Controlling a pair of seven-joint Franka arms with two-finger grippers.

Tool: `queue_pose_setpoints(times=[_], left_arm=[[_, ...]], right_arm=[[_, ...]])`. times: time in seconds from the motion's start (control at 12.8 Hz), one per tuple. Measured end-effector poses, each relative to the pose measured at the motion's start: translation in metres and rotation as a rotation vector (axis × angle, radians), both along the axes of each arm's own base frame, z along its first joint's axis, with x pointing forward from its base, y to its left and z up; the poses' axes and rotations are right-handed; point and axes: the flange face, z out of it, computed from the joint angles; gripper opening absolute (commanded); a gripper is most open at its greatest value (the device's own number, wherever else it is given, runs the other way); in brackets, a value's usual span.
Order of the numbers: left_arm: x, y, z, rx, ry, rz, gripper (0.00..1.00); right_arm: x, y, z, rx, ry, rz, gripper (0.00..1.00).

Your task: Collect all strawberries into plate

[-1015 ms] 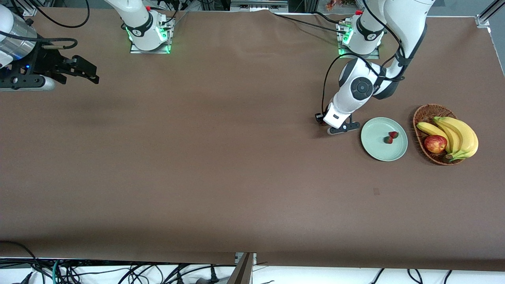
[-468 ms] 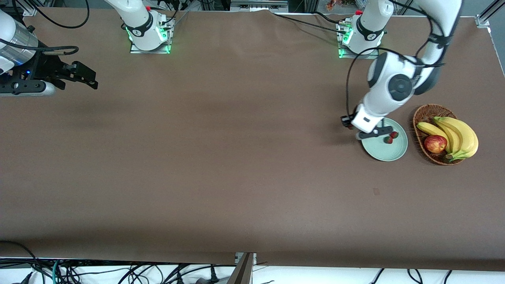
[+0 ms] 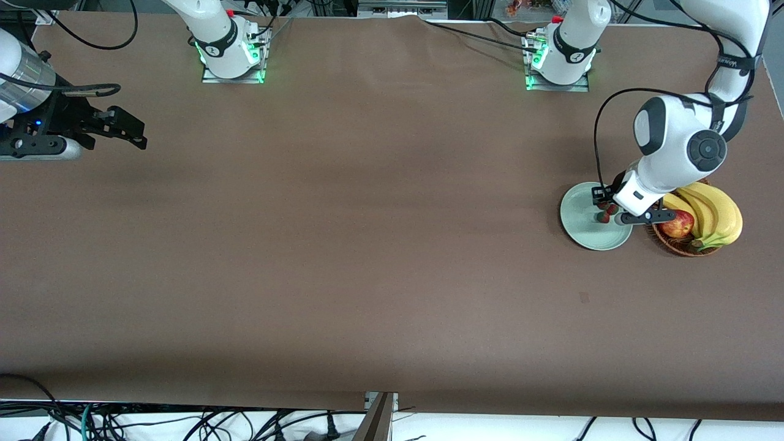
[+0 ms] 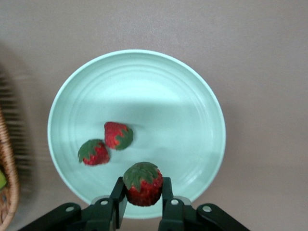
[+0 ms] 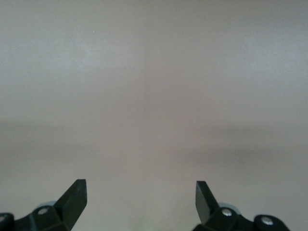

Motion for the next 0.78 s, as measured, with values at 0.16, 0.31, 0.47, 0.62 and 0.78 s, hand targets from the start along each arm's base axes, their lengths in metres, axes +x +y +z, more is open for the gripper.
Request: queue_pose_setpoints(times=[0.16, 0.31, 0.47, 0.62, 0.78], left_arm=[[0.0, -0.005, -0.013, 0.003, 0.007, -0.01, 0.99], [0.001, -0.006, -0.015, 0.003, 0.009, -0.013, 1.0], [0.009, -0.006, -0.007, 0.004, -0.014, -0.015, 1.0], [0.026, -0.006, 0.02, 0.0, -0.028, -0.018, 1.0], [0.04, -0.006, 0.076, -0.012, -0.029, -0.04, 1.0]], right_arm=[[0.005, 0.0, 0.001, 0.0, -0.007, -0.001, 1.0], [0.012, 0.001, 0.004, 0.001, -0.016, -0.001, 1.0], [0.017, 0.001, 0.004, 0.001, -0.018, -0.001, 1.0], [0.018, 0.002, 0.003, 0.001, -0.017, -0.001, 1.0], [0.018, 0.002, 0.003, 0.001, -0.017, -0.001, 1.0]])
